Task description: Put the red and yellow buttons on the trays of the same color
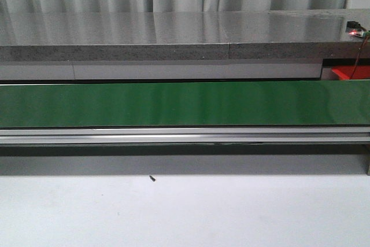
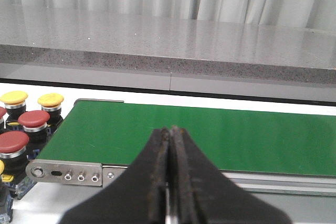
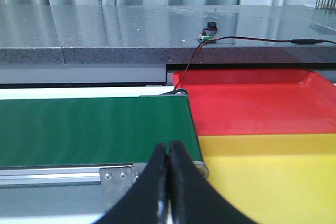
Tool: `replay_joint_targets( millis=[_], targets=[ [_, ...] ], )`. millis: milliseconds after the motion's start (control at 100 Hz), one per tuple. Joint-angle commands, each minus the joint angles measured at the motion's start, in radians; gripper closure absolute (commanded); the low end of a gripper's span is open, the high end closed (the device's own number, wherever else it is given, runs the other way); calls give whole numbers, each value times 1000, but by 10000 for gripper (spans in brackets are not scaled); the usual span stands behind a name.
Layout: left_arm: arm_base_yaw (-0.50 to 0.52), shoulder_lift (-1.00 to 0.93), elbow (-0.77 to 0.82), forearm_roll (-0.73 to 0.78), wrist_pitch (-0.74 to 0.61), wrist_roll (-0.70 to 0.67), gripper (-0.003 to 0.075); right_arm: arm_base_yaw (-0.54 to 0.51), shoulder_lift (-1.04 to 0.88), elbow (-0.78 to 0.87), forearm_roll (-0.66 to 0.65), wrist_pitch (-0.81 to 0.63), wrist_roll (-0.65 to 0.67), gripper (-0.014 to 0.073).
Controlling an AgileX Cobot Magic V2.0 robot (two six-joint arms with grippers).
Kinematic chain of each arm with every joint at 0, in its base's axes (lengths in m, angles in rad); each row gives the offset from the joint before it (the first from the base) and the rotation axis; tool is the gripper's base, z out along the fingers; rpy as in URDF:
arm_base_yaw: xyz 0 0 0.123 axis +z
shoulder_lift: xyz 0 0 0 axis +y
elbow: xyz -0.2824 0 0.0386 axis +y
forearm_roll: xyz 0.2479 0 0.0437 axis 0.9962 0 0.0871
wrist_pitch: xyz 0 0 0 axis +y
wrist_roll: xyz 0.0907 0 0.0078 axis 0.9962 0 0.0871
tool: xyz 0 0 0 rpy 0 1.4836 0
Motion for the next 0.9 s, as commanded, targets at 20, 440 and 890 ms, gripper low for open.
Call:
replay_joint_targets(
  millis=[20,440,890],
  targets=[
    [-8,-34,40,-8,-82,0,740,-1,-13,-19,-11,-75,0,661],
    [-8,-32,-60,-12,-43,0,740,-1,-13,-19,-11,-75,0,661],
    [-8,388,-626,-37,483,-5,740,-1,-13,-19,-11,-75,0,661]
  ],
)
